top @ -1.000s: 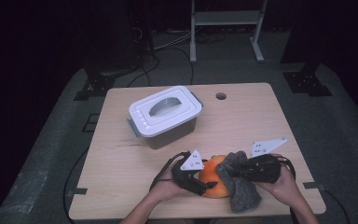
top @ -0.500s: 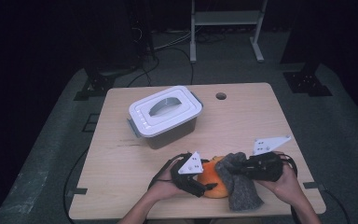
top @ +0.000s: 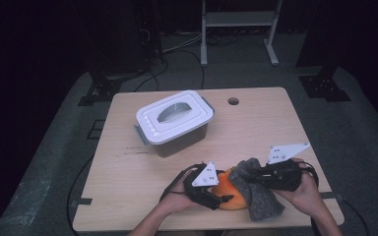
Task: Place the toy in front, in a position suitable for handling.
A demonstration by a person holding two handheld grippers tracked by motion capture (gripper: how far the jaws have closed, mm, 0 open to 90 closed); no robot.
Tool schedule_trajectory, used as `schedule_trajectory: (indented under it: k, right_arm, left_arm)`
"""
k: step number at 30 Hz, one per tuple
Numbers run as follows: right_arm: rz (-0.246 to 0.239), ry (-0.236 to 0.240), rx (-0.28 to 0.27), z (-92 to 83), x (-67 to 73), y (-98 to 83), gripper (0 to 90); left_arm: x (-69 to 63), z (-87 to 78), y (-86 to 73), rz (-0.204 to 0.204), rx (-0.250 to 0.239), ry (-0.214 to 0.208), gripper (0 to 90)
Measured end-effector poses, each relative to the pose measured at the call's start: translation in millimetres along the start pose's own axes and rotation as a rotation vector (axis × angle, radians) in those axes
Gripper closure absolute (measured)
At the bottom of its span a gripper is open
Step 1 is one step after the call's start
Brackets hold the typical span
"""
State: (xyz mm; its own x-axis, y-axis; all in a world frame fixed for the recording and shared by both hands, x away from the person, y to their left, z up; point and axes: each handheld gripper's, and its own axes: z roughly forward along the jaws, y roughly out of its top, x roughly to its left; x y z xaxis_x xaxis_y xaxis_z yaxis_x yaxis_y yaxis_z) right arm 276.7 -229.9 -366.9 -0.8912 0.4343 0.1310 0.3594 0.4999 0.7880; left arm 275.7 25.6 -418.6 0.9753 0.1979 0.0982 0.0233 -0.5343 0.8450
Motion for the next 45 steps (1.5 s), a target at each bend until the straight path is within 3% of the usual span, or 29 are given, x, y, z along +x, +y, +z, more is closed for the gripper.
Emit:
schedule_trajectory:
  k: [5, 7, 12, 15, 21, 27, 29, 31, 33, 37, 40, 43, 45]
  right_arm:
    - [-0.038, 0.055, 0.020, 15.3, 12.0, 7.6, 80.1]
    - [-0.017, 0.076, 0.017, 16.9, 7.1, 3.7, 80.4]
    - [0.050, 0.035, 0.000, 4.9, -12.2, -9.7, 80.3]
    - [0.094, 0.042, -0.007, 2.9, -23.4, -20.9, 80.2]
    - [0.124, 0.065, -0.006, 8.3, -27.2, -27.5, 80.2]
    - [0.132, 0.057, -0.014, 17.3, -23.9, -28.2, 80.3]
    - [0.128, 0.063, -0.009, 19.0, -21.0, -27.0, 80.5]
    - [0.123, 0.075, -0.012, 20.3, -18.0, -24.8, 80.8]
    - [0.114, 0.051, -0.018, 19.6, -14.7, -21.6, 81.0]
    - [0.111, 0.057, -0.040, 20.3, -11.4, -18.0, 81.2]
    - [0.107, 0.076, -0.027, 26.4, -8.1, -17.1, 81.2]
    - [0.102, 0.108, -0.015, 29.0, -5.6, -17.5, 81.2]
    - [0.092, 0.124, -0.003, 29.8, -3.4, -17.8, 81.1]
  left_arm:
    - [-6.2, 1.1, 0.9, 0.061, 0.022, 0.012, 25.8]
    - [-4.2, 0.1, -1.6, 0.056, 0.013, 0.005, 26.9]
    - [0.1, -1.3, -4.8, 0.046, 0.007, -0.004, 28.0]
    - [3.6, -2.3, -6.7, 0.031, 0.009, -0.010, 27.4]
    - [7.3, -3.7, -8.6, 0.007, 0.018, -0.013, 25.2]
    - [12.3, -1.4, -6.6, -0.134, 0.011, -0.049, 16.4]
    - [13.5, -0.4, -5.4, -0.155, 0.013, -0.056, 15.8]
    - [10.3, -1.7, -3.7, -0.091, 0.008, -0.005, 23.8]
    - [9.4, -5.0, -1.0, -0.049, -0.004, 0.028, 29.3]
    - [17.3, -12.4, -2.6, -0.035, -0.006, 0.048, 31.0]
    - [23.0, -14.9, -6.8, -0.072, 0.019, 0.040, 26.8]
    - [26.8, -14.6, -9.4, -0.146, 0.030, -0.014, 17.8]
    - [25.4, -12.5, -10.1, -0.153, 0.040, -0.049, 17.3]
